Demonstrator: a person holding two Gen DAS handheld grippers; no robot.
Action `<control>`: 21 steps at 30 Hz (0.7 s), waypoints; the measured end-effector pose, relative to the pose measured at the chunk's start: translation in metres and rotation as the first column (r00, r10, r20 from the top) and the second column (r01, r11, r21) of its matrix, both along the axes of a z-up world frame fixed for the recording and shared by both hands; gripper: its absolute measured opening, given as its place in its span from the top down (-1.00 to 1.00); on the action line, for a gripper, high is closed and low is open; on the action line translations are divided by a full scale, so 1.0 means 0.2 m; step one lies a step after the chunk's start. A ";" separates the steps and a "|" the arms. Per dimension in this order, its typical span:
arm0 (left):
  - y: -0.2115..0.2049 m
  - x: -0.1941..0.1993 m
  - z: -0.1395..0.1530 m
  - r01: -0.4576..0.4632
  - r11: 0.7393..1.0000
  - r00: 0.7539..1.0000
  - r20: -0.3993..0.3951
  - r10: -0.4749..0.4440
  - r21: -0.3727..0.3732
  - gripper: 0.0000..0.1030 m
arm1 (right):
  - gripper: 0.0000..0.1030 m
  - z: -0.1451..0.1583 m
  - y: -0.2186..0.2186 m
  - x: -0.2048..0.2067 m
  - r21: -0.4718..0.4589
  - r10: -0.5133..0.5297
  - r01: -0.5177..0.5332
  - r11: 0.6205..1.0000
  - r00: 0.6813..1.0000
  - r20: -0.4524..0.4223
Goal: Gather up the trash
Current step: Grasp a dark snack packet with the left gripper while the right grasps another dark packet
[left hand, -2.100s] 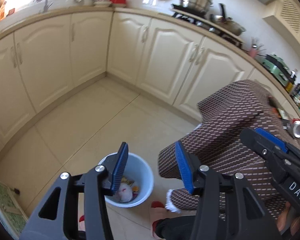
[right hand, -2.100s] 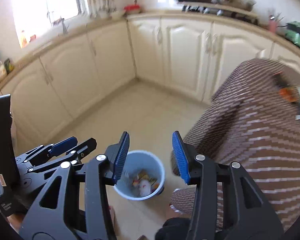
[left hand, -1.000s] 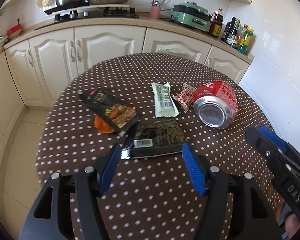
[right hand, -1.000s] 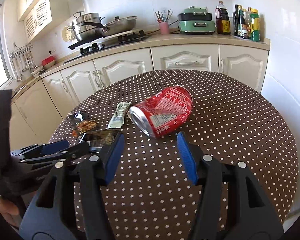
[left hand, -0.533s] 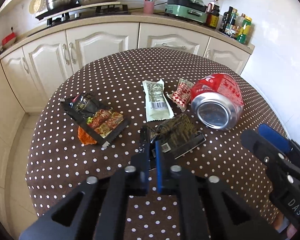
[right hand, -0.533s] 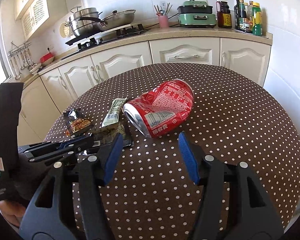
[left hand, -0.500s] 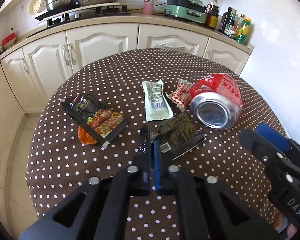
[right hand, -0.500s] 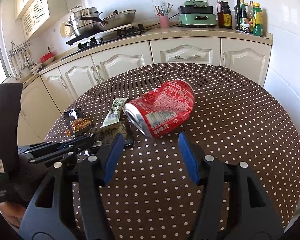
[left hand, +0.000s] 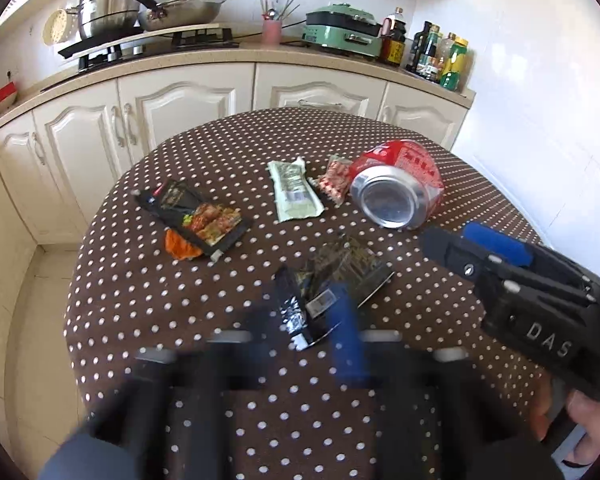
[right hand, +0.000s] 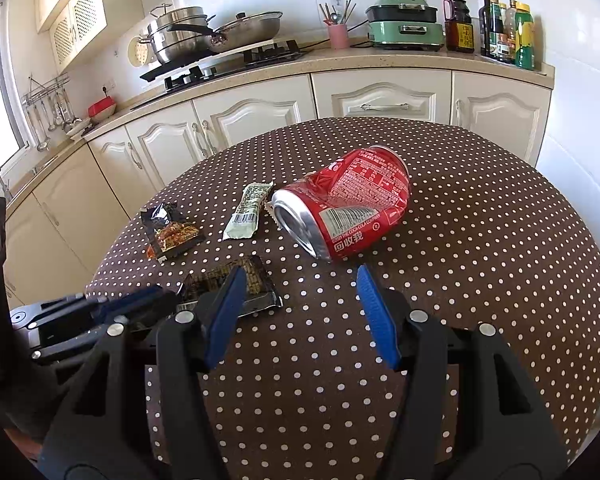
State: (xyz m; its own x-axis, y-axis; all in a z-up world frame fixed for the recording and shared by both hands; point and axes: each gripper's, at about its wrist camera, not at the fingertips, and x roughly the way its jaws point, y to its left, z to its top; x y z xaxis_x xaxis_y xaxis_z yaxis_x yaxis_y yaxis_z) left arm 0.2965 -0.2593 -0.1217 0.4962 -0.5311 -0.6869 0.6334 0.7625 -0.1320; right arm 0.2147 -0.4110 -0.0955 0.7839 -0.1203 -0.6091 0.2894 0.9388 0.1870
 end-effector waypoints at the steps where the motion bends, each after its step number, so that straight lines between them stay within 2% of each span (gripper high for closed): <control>1: -0.01 0.00 0.01 -0.009 1.000 1.000 0.021 0.009 0.007 -0.23 | -0.12 0.00 0.00 -0.01 0.003 -0.003 0.003 1.000 1.000 0.003; 6: -0.10 0.05 -0.02 0.018 0.999 1.000 0.010 -0.018 0.048 -0.23 | -0.13 0.01 -0.02 -0.03 0.010 -0.014 0.014 1.000 1.000 0.008; 7: -0.13 0.07 -0.04 0.017 0.997 1.000 0.006 -0.017 0.077 -0.22 | -0.13 0.00 -0.02 -0.03 0.013 -0.015 0.015 1.000 1.000 0.006; 8: -0.16 0.07 -0.06 0.025 0.995 1.000 0.002 -0.025 0.099 -0.01 | -0.13 0.00 -0.03 -0.03 0.017 -0.015 0.014 1.000 1.000 0.005; 9: -0.17 0.07 -0.06 0.041 0.994 0.999 -0.009 -0.041 0.106 0.31 | -0.13 0.00 -0.03 -0.03 0.020 -0.015 0.015 1.000 1.000 0.003; 10: -0.18 0.06 -0.06 0.049 0.993 0.999 -0.007 -0.048 0.111 0.35 | -0.13 0.00 -0.03 -0.03 0.022 -0.014 0.014 1.000 1.000 0.002; 12: -0.19 0.05 -0.06 0.071 0.992 0.997 -0.003 -0.071 0.100 0.60 | -0.13 -0.01 -0.03 -0.03 0.024 -0.015 0.015 1.000 1.000 0.000; 13: -0.18 0.04 -0.06 0.066 0.993 0.998 0.004 -0.067 0.095 0.66 | -0.13 0.00 -0.03 -0.03 0.022 -0.015 0.015 1.000 1.000 0.000; 15: -0.15 0.03 -0.04 0.047 0.997 0.999 0.006 -0.048 0.068 0.75 | -0.13 0.00 -0.03 -0.02 0.017 -0.012 0.012 1.000 1.000 0.000; 18: -0.02 0.05 0.00 0.015 0.999 0.999 -0.032 -0.017 -0.045 0.76 | -0.13 0.02 0.00 -0.02 0.006 -0.004 0.004 1.000 1.000 0.002; 21: 0.11 0.09 0.05 -0.033 0.992 0.998 -0.054 0.027 -0.122 0.76 | -0.13 0.04 0.05 0.01 -0.008 0.014 -0.014 1.000 1.000 0.000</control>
State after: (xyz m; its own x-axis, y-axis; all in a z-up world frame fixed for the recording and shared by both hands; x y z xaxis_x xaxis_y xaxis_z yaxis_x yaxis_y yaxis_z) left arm 0.3152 -0.2366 -0.1116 0.4783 -0.5986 -0.6426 0.6000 0.7570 -0.2585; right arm 0.2174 -0.4010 -0.0884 0.7854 -0.1138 -0.6085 0.2760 0.9442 0.1798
